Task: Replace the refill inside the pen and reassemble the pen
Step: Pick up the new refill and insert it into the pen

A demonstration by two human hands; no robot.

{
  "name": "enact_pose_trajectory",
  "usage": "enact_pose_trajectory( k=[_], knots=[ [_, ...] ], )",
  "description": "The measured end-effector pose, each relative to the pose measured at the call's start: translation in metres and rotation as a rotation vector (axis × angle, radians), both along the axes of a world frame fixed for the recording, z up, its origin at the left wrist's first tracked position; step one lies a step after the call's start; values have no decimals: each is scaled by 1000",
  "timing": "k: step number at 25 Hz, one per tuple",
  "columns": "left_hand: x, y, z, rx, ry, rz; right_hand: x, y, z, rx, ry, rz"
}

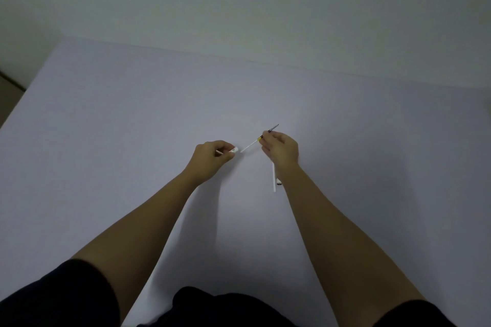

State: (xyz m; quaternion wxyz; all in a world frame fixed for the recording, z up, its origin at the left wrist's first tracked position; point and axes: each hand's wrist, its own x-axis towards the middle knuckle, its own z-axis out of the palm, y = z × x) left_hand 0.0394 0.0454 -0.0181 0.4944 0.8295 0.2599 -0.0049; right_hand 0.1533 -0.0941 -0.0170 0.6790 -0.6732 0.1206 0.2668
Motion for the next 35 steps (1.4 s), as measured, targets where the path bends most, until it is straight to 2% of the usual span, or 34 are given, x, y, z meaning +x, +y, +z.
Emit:
enact_pose_trajectory(
  k=[4, 10, 17, 20, 35],
  knots=[
    [7, -6, 7, 43, -29, -25, 0, -9, 10, 131, -42, -25],
    [11, -14, 19, 71, -58, -60, 1, -18, 19, 141, -115, -32],
    [18, -25, 32, 70, -154, -61, -10, -22, 23, 193, -105, 55],
    [16, -24, 34, 72, -137, -44, -10, -24, 26, 238, -97, 3],
    [8, -19, 39, 113, -104, -59, -1, -35, 25, 179, -202, -9]
  ],
)
